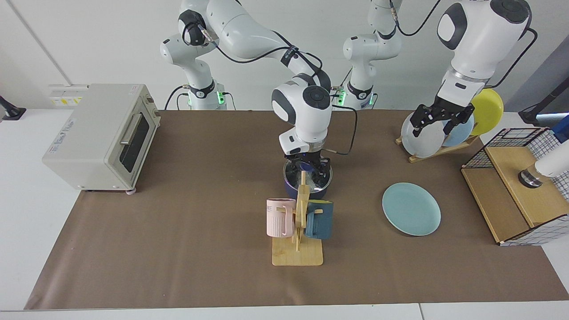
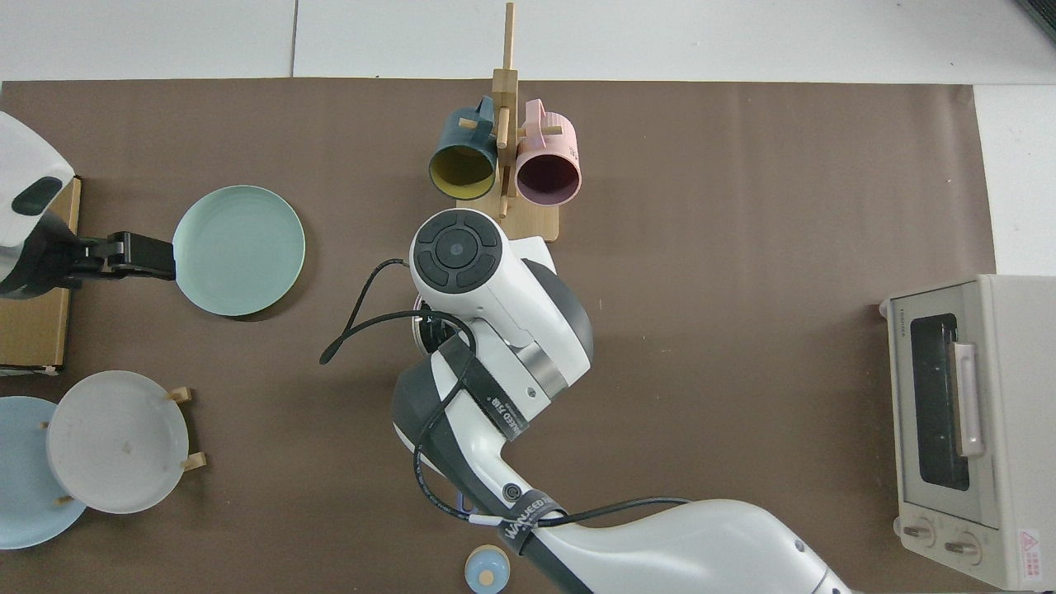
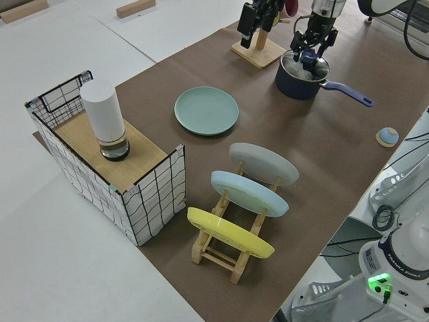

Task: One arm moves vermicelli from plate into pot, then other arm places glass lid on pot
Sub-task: 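Lower the glass lid onto the saucepan with the right gripper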

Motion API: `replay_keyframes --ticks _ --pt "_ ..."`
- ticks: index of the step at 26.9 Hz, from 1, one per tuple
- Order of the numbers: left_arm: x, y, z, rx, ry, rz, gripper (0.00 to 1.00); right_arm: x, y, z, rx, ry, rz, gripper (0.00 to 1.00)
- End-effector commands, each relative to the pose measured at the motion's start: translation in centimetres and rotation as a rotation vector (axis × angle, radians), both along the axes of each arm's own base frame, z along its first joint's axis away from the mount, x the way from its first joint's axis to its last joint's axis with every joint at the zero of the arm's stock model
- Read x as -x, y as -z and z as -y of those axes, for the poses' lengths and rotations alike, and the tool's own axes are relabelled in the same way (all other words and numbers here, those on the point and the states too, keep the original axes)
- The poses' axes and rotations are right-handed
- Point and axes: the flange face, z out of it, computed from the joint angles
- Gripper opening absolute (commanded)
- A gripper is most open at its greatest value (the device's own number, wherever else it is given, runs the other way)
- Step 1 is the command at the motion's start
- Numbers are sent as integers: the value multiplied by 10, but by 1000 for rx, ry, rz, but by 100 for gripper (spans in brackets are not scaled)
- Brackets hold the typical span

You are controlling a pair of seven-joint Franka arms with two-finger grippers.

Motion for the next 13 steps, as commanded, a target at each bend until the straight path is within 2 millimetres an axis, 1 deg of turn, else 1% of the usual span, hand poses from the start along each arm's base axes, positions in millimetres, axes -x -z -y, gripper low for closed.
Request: replay_keyframes --ticks 1,3,4,6,7,8,10,12,13 --pt "5 -5 -2 9 4 3 100 4 -32 9 2 -25 -3 100" --pt "5 -5 -2 8 4 4 100 8 -47 10 -4 -34 4 100" --pt "5 -5 -2 8 4 4 100 10 -58 11 -11 -37 12 100" --pt "5 -5 -1 8 5 5 100 14 -75 11 -21 -41 28 100" --pt "5 -5 -1 8 5 5 100 17 -89 13 -27 -41 38 100" --pt "5 -5 -2 8 4 5 100 21 -104 16 -34 -42 48 100" --pt "5 -5 -1 8 5 4 100 27 -127 22 -45 -50 61 100" --pt "5 -5 -2 8 4 5 100 30 -147 30 -58 -74 77 100" --pt "5 -5 -1 8 5 4 100 29 -155 37 -66 -88 82 100"
